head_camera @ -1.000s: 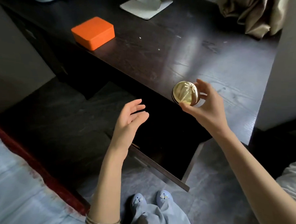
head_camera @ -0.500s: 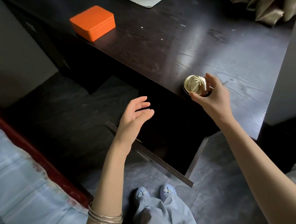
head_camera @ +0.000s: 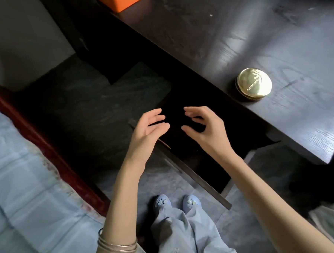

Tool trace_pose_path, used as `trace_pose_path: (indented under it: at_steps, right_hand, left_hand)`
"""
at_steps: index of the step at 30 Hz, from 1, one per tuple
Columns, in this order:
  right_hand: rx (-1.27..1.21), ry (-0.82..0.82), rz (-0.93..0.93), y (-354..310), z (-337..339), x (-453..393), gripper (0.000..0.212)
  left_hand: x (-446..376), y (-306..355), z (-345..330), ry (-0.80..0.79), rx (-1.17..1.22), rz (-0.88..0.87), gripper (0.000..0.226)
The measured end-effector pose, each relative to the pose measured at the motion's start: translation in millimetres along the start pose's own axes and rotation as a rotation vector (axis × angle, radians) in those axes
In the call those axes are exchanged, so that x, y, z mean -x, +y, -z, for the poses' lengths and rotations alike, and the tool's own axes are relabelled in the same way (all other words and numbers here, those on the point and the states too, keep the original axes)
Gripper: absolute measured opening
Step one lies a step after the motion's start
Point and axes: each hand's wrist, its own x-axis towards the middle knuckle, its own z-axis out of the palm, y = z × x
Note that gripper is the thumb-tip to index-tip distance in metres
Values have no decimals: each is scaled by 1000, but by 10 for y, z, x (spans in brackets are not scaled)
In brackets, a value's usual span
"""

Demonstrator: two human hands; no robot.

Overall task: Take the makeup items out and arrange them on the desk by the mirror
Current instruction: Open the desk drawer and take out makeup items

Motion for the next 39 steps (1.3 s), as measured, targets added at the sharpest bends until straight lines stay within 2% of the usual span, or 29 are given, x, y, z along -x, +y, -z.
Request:
trace_pose_path:
  at_steps: [7,11,16,23,27,34,39]
  right_hand:
    - [151,-334,-351,705,-757,-107,38]
    - [279,-459,-365,937,-1040,-164,35]
    - [379,-480,-336,1088,-1184,-173,27]
    - [410,-453,-339,1093,-1164,-182,27]
    - [347,-335,-387,947,-935,-192,31]
    - [293,-120,-198,215,-92,-63,30]
    - [299,-31,-98,-361,558,64,30]
  left_hand:
    - [-5,-257,275,91,-3,89,37]
    - [-31,-328,330,99,13,107,38]
    - [-76,-380,344,98,23,115,44]
    - [-111,-403,329,99,13,115,48]
    - [-88,-380,337,94,0,102,47]
    - [-6,-119,131,24,-20,27,37]
    - [81,233,-176,-92,-38,-57,47]
